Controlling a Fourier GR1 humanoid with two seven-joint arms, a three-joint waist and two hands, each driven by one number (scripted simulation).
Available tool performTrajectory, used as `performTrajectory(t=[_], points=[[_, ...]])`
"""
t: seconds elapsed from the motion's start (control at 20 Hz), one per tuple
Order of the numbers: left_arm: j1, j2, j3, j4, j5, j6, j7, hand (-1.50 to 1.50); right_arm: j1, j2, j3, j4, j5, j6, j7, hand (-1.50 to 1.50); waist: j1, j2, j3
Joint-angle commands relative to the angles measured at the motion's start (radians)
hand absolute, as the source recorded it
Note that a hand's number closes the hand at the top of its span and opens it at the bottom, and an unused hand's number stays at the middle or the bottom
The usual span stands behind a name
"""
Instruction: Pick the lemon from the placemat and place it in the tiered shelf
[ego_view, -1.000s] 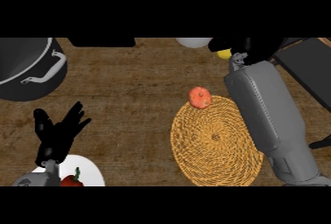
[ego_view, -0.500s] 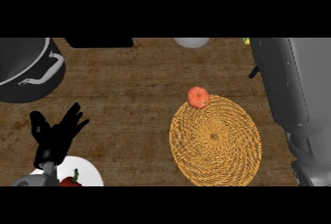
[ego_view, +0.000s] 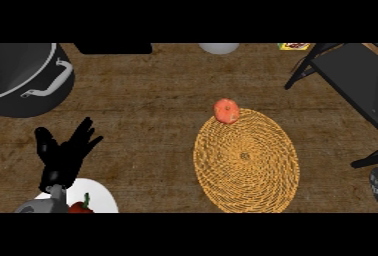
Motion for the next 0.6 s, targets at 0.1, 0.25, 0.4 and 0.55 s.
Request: performTrajectory(t=[0.1,0.25,0.4,0.55], points=[[0.015,-0.02,-0.007,0.042,-0.006,-0.009,-0.016,0.0,-0.025,-0.094,-0.085,0.002,-0.017,0.131,0.046,1.5,0.0,0.006,-0.005],[0.045,-0.024,-0.03,-0.031,-0.007,-0.01,0.026,0.0,-0.014,-0.143,-0.151,0.076,-0.061,0.131,-0.028,1.5,0.012,0.007,-0.004],[0.04,-0.011,-0.007,0.002,-0.009,-0.018,0.003,0.0,0.007,-0.175,-0.163,0.025,-0.099,0.218,-0.067,1.5,0.002,0.004,-0.004],[-0.019,0.022,0.032,0.041,0.014,-0.046,0.013,0.0,0.076,-0.209,-0.196,0.089,-0.12,0.156,-0.144,1.5,0.005,0.01,-0.004]])
